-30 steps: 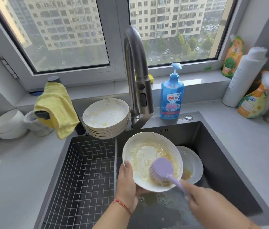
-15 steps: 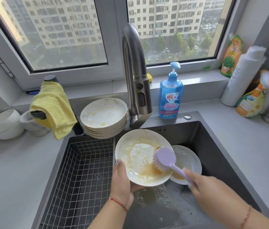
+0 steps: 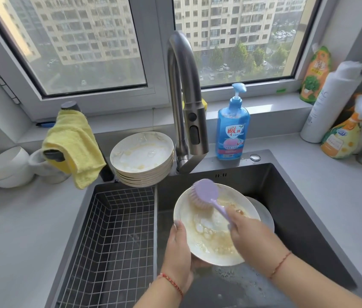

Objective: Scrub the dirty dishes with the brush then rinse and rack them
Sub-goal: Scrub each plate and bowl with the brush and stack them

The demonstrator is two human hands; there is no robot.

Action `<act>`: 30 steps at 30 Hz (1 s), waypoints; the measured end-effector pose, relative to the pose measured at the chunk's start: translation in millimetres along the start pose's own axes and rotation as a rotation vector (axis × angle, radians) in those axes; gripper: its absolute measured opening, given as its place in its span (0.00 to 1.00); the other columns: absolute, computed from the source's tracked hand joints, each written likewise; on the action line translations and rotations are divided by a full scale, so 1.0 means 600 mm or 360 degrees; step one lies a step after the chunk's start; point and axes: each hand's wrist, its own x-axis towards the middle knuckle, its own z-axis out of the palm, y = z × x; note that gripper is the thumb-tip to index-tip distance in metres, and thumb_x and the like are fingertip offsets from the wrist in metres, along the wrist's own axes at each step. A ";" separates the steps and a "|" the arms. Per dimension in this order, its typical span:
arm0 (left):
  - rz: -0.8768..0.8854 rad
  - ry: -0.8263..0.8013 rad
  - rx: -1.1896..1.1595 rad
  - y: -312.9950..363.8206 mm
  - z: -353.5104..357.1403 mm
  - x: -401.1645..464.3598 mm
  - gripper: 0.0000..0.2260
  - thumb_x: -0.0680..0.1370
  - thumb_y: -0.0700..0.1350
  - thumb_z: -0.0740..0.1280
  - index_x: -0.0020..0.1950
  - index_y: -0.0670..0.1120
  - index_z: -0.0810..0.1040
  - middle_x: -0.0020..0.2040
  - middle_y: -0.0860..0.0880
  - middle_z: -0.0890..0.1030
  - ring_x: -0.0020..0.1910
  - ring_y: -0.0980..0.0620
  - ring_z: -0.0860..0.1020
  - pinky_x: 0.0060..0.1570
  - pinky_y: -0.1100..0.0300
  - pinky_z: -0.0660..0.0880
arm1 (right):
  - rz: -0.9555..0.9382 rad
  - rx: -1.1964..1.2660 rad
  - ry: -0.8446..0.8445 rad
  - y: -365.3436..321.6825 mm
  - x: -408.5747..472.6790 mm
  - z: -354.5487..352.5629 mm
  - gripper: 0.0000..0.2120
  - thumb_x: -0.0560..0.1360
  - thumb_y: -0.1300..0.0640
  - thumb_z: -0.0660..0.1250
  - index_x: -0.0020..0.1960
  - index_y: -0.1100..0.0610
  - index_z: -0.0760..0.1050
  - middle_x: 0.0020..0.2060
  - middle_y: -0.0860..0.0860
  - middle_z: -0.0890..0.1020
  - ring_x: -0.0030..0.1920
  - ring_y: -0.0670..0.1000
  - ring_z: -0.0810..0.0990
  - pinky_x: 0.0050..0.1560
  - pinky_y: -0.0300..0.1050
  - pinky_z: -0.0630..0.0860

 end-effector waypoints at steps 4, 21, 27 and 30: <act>0.0052 0.0035 -0.0029 0.009 -0.008 0.005 0.20 0.82 0.60 0.52 0.66 0.52 0.74 0.55 0.45 0.85 0.50 0.41 0.84 0.37 0.41 0.81 | 0.0125 -0.0142 0.0084 0.044 -0.023 -0.019 0.22 0.80 0.56 0.51 0.73 0.45 0.63 0.28 0.43 0.66 0.25 0.41 0.61 0.25 0.34 0.60; 0.0015 -0.0027 0.0052 0.002 0.008 -0.014 0.20 0.82 0.61 0.51 0.63 0.53 0.75 0.51 0.44 0.85 0.46 0.40 0.85 0.31 0.45 0.80 | 0.0012 0.0120 -0.0273 -0.002 -0.024 -0.008 0.22 0.81 0.54 0.51 0.71 0.34 0.57 0.31 0.46 0.71 0.28 0.44 0.67 0.26 0.37 0.61; 0.0023 0.0012 -0.0007 0.009 0.005 -0.009 0.18 0.82 0.60 0.54 0.64 0.54 0.74 0.55 0.45 0.84 0.50 0.40 0.84 0.39 0.35 0.80 | 0.0125 -0.0286 -0.0173 0.052 -0.055 -0.028 0.33 0.78 0.60 0.52 0.76 0.39 0.45 0.29 0.47 0.66 0.28 0.46 0.64 0.26 0.40 0.60; 0.0049 0.0046 0.0016 0.012 0.001 -0.007 0.20 0.81 0.60 0.54 0.66 0.52 0.73 0.56 0.44 0.84 0.51 0.40 0.84 0.38 0.36 0.80 | 0.0009 -0.0062 -0.0355 0.062 -0.083 -0.033 0.22 0.79 0.57 0.52 0.71 0.44 0.63 0.31 0.43 0.67 0.29 0.43 0.65 0.31 0.34 0.64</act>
